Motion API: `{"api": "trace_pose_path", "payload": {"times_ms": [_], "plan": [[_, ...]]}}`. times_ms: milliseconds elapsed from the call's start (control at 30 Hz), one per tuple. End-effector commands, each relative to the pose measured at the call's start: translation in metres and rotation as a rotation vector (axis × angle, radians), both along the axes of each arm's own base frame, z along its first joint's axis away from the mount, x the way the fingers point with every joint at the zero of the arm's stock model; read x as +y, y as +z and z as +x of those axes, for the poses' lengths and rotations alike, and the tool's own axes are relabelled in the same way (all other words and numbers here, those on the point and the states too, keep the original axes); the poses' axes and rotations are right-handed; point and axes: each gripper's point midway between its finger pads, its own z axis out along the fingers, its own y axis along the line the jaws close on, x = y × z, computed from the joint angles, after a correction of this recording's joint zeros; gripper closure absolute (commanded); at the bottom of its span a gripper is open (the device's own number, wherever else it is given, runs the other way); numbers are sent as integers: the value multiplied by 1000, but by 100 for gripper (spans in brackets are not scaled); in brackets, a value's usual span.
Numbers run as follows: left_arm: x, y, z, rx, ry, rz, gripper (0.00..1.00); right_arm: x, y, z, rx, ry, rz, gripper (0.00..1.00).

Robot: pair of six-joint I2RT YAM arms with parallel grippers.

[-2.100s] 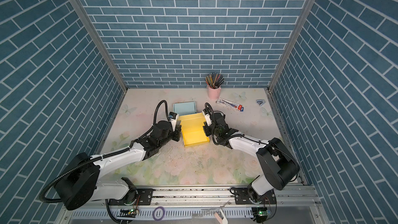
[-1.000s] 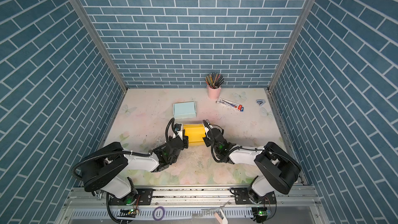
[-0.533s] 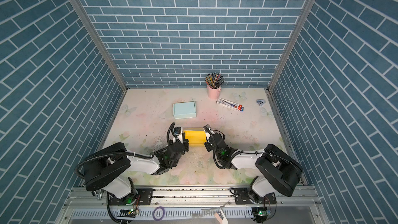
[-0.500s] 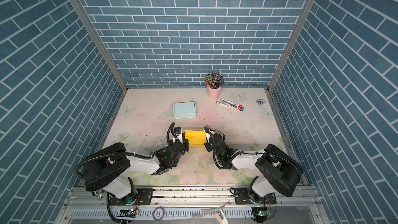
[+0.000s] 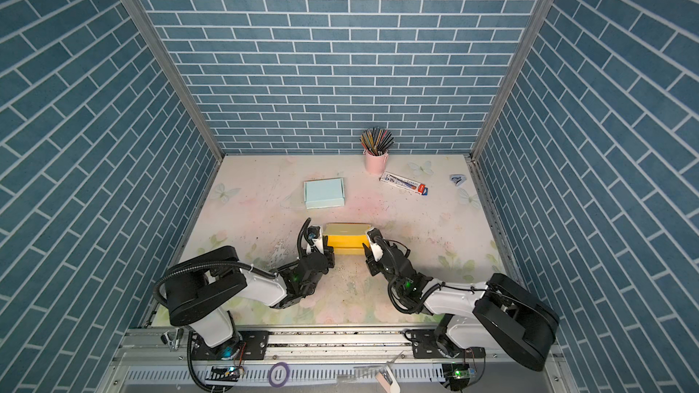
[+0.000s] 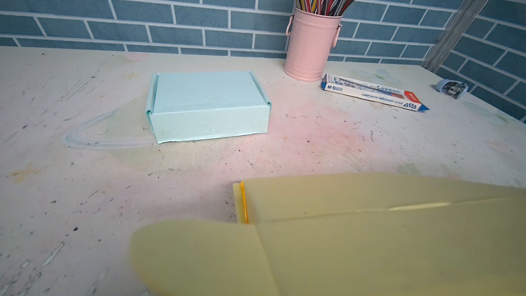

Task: Fold the paper box

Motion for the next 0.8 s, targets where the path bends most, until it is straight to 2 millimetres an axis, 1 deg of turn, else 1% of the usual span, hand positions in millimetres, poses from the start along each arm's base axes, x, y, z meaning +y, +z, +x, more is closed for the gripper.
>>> {"api": "trace_pose_path", "payload": {"times_ms": [0, 100, 200, 267, 333, 400, 433, 500, 633, 767], "plan": [[6, -20, -8, 40, 0, 62, 100, -2, 27, -11, -39, 32, 127, 59], [5, -23, -8, 40, 3, 88, 100, -10, 50, -26, -70, 70, 181, 60], [3, -25, -8, 38, -2, 100, 100, -23, 84, -33, -110, 62, 234, 60], [0, -26, -9, 37, -12, 113, 100, -32, 105, -33, -114, 27, 245, 59], [-5, -25, -10, 35, -25, 124, 100, -35, 118, -27, -85, -16, 234, 59], [-9, -24, -11, 34, -37, 129, 100, -30, 122, -21, -33, -33, 193, 58], [-10, -23, -12, 35, -43, 123, 99, -23, 120, -16, 1, -32, 160, 58], [-15, -21, -13, 37, -64, 110, 96, -11, 110, -6, 64, -37, 86, 58], [-22, -13, -16, 41, -102, 81, 85, 12, 75, 11, 181, -26, -36, 58], [-27, -11, -18, 45, -134, 62, 82, 20, 41, 23, 268, -34, -130, 58]]}}
